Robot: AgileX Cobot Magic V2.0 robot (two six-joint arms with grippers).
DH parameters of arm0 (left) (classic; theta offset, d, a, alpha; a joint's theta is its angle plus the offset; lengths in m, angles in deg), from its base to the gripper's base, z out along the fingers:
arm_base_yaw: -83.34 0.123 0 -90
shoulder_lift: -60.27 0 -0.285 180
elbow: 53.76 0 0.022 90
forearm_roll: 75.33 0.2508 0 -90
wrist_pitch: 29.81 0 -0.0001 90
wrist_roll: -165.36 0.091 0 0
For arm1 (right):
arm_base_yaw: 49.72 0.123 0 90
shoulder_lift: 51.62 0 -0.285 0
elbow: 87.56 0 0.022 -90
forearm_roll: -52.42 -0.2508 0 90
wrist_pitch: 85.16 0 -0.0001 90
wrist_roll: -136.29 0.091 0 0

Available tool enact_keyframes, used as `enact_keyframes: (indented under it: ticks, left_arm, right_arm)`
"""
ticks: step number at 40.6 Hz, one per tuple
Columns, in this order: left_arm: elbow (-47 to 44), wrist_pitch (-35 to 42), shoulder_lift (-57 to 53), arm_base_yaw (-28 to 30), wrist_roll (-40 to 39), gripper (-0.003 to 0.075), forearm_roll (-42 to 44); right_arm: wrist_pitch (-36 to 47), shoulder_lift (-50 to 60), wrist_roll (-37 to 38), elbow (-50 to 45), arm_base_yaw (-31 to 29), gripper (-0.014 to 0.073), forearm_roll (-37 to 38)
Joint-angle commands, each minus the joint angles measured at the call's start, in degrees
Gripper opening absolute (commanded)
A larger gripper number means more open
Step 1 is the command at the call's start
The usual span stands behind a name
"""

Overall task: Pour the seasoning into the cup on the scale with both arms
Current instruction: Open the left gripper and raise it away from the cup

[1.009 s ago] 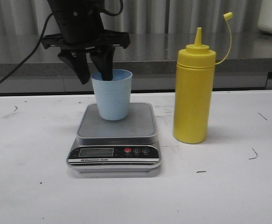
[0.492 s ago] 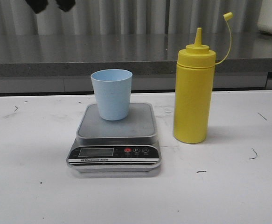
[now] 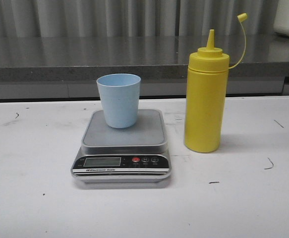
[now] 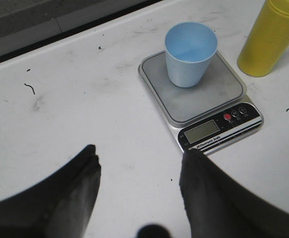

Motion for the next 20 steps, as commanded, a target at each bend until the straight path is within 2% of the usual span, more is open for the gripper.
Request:
enact_keyframes:
  ticks: [1,12,20]
  left_arm:
    - [-2.8,5.8,-5.7,-0.4,0.0,0.0366,-0.5]
    - [-11.3,9.9,-18.8,-0.4,0.0,0.0366,-1.3]
    - [-12.3,12.8,-20.5,-0.4,0.0,0.0366,-1.3]
  right_arm:
    - [3.3,-0.2,-0.4,1.9,-0.2,0.0519,-0.4]
    - [3.3,-0.2,-0.4,1.9,-0.2,0.0519,-0.4]
    - [3.3,-0.2,-0.4,1.9,-0.2,0.0519,-0.4]
